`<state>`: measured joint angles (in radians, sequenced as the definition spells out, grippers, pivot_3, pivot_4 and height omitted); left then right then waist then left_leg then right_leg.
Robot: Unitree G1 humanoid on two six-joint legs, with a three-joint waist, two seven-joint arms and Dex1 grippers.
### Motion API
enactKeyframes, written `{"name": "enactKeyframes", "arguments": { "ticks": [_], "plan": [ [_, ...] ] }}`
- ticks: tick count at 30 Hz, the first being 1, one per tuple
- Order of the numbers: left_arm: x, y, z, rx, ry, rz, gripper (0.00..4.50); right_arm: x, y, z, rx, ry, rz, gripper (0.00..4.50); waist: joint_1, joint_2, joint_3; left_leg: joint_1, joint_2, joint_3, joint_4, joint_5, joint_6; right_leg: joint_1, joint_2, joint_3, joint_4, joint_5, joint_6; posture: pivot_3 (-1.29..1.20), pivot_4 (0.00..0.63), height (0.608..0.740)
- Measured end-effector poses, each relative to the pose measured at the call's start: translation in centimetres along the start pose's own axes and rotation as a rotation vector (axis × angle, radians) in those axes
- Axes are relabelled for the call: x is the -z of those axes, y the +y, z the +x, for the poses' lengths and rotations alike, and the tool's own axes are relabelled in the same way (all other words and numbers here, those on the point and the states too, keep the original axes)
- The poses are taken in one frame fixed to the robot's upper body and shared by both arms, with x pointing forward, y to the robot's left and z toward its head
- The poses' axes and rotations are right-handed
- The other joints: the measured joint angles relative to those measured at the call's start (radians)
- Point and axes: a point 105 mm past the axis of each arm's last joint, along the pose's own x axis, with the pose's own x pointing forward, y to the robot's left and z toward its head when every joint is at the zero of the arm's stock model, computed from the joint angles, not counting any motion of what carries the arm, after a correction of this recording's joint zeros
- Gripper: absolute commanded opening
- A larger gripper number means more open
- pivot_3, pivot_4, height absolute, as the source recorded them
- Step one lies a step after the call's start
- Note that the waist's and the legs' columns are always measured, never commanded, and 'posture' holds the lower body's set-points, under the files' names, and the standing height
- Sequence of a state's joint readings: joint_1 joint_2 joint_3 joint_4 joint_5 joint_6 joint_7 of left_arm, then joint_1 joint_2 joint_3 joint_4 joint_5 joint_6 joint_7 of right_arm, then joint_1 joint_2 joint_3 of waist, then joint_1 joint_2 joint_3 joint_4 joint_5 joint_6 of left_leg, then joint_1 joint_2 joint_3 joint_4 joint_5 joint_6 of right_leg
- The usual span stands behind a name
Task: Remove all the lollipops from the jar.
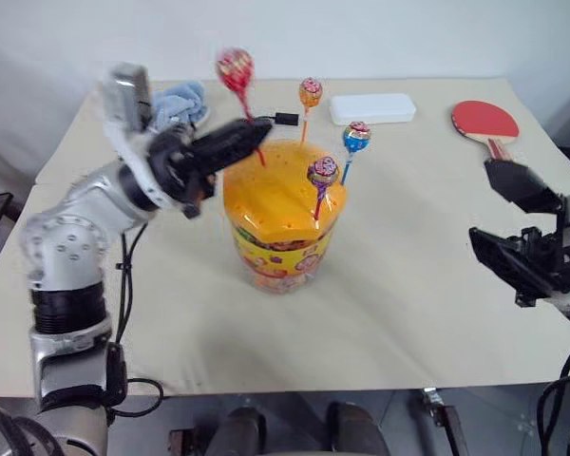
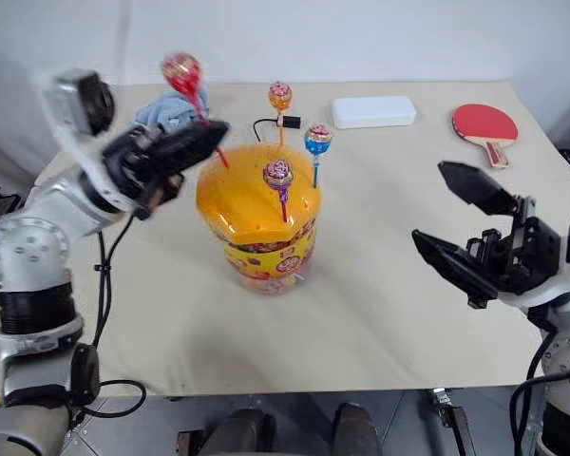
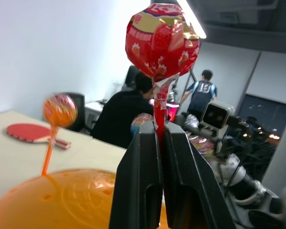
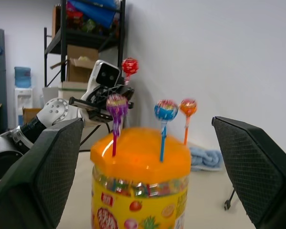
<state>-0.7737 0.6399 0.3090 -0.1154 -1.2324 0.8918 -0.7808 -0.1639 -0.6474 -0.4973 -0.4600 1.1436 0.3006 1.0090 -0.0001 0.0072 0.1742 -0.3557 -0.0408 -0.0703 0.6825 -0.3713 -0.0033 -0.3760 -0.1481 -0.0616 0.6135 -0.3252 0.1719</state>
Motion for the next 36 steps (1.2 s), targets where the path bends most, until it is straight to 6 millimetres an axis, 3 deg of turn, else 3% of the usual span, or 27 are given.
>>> {"name": "enactKeyframes", "arguments": {
  "ticks": [3,5,7,8,11,14,18,23,29,33,36],
  "plan": [
    [-2.4,0.9,-3.4,-0.109,-0.064,0.009,0.04,0.3,0.2,0.3,-0.015,-0.002,0.019,4.50,-0.008,0.000,0.000,0.001,0.000,0.000,0.000,0.000,0.000,0.000,0.000,0.000,0.000,0.000,0.000,0.00,0.150,0.740],
    [-2.7,2.7,-7.8,-0.323,-0.049,0.062,0.04,0.6,0.3,0.3,-0.025,0.004,0.026,4.50,-0.014,0.000,0.000,0.001,0.000,0.000,-0.001,0.000,0.000,0.000,0.000,0.000,0.000,0.000,0.000,0.00,0.150,0.740],
    [-1.0,4.4,-14.0,-0.613,0.073,0.108,0.04,0.9,0.6,0.3,-0.043,0.022,0.032,4.50,-0.027,0.001,0.000,0.003,0.000,0.001,-0.004,0.000,0.000,0.000,0.000,0.000,0.000,0.000,0.000,0.00,0.150,0.740],
    [0.7,4.8,-18.0,-0.770,0.168,0.117,0.04,1.2,0.7,0.3,-0.051,0.038,0.039,4.50,-0.032,0.001,0.000,0.004,0.000,0.001,-0.005,0.000,0.000,0.000,0.000,0.000,-0.001,0.000,0.000,0.00,0.150,0.740],
    [6.3,2.8,-27.1,-1.059,0.388,0.027,0.04,2.0,0.9,0.1,-0.061,0.076,0.072,4.50,-0.033,-0.001,0.001,0.003,0.001,0.001,-0.006,0.000,0.000,-0.001,0.000,0.000,-0.002,0.000,0.000,0.00,0.150,0.740],
    [8.8,0.4,-30.7,-1.181,0.481,-0.032,0.04,2.6,0.5,-0.4,-0.050,0.124,0.089,4.50,-0.011,-0.006,0.003,0.000,0.003,-0.003,-0.001,-0.001,0.000,0.000,-0.002,-0.002,-0.003,0.000,0.000,0.00,0.150,0.740],
    [9.7,0.0,-29.9,-1.192,0.487,-0.031,0.04,3.8,0.2,-0.7,-0.057,0.185,0.112,4.50,0.035,-0.007,0.003,0.000,0.001,-0.005,0.002,0.000,0.002,0.002,-0.004,0.003,-0.006,0.001,-0.001,0.00,0.150,0.740],
    [11.4,0.1,-28.6,-1.162,0.502,-0.076,0.04,5.2,-0.1,-1.5,-0.057,0.247,0.131,4.50,0.026,-0.007,0.003,0.000,0.002,-0.004,0.000,0.000,0.001,-0.001,-0.002,0.007,-0.002,0.001,-0.001,0.00,0.150,0.740],
    [11.9,0.2,-29.3,-1.165,0.512,-0.065,1.58,5.5,-0.6,-1.6,-0.053,0.265,0.124,4.50,0.012,-0.005,0.003,0.001,0.002,-0.002,-0.001,0.000,0.000,-0.001,-0.001,0.006,-0.002,0.001,-0.001,0.00,0.150,0.740],
    [11.6,0.0,-28.4,-1.089,0.466,-0.044,2.81,5.7,-1.1,-1.7,-0.033,0.315,0.092,4.50,0.007,-0.005,0.003,0.001,0.002,-0.002,-0.001,0.000,0.001,-0.001,-0.001,0.006,-0.002,0.001,-0.001,0.00,0.150,0.740],
    [10.3,-1.2,-27.7,-0.995,0.395,-0.027,3.76,5.5,-1.3,-1.8,-0.023,0.338,0.072,4.50,0.001,-0.005,0.003,0.001,0.002,-0.002,-0.001,-0.001,0.000,-0.001,-0.001,0.006,-0.002,0.001,-0.001,0.00,0.150,0.740]
  ]
}}
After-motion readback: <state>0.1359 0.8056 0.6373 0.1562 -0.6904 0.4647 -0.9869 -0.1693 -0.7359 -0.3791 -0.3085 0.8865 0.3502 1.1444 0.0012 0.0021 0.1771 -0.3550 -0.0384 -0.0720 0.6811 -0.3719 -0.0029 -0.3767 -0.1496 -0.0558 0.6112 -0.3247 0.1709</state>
